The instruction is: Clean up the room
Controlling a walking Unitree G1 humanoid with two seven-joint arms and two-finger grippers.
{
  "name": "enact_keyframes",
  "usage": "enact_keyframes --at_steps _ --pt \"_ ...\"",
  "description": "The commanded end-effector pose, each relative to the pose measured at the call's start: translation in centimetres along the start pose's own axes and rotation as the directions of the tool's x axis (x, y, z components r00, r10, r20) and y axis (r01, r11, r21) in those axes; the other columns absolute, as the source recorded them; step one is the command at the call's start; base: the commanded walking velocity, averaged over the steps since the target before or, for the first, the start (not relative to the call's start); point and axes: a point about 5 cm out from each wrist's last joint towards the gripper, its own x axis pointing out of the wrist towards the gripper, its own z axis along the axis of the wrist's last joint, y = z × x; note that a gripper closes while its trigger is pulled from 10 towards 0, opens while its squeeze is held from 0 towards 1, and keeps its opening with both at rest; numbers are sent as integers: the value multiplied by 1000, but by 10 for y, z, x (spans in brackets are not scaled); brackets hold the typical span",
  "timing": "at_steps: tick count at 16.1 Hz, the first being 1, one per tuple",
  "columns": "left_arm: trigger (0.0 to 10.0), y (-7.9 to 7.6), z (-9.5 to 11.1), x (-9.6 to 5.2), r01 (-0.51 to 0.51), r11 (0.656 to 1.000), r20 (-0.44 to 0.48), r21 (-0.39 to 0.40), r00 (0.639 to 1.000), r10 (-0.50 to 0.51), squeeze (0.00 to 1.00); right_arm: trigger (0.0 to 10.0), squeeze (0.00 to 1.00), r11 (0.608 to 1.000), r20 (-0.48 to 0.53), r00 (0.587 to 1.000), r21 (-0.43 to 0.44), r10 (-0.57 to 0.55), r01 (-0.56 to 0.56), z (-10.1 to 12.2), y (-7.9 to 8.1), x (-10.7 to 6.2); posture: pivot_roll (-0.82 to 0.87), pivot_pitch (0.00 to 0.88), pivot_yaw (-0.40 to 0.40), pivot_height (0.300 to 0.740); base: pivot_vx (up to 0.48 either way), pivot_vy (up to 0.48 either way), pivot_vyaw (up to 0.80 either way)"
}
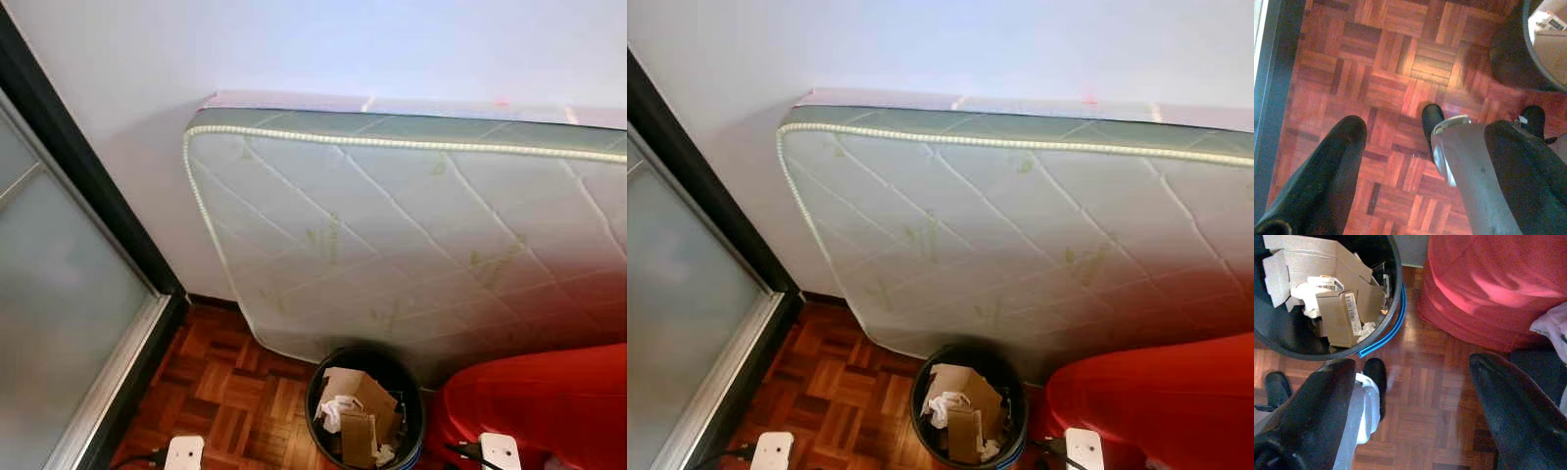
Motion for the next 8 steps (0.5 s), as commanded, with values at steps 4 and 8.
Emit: enact_keyframes --at_steps 4,8 --pt "10000 3 -14 -4 -2 1000 -65 -1 998 2 0 10000 0 1000 -7 1000 3 4 -4 -6 1 -2 7 160 44 740 0 0 0" --pt "10000 -1 -9 -2 2 1000 -38 -8 999 -2 0 10000 0 1000 5 1000 12 5 -5 -6 1 -2 -2 166 48 740 0 0 0"
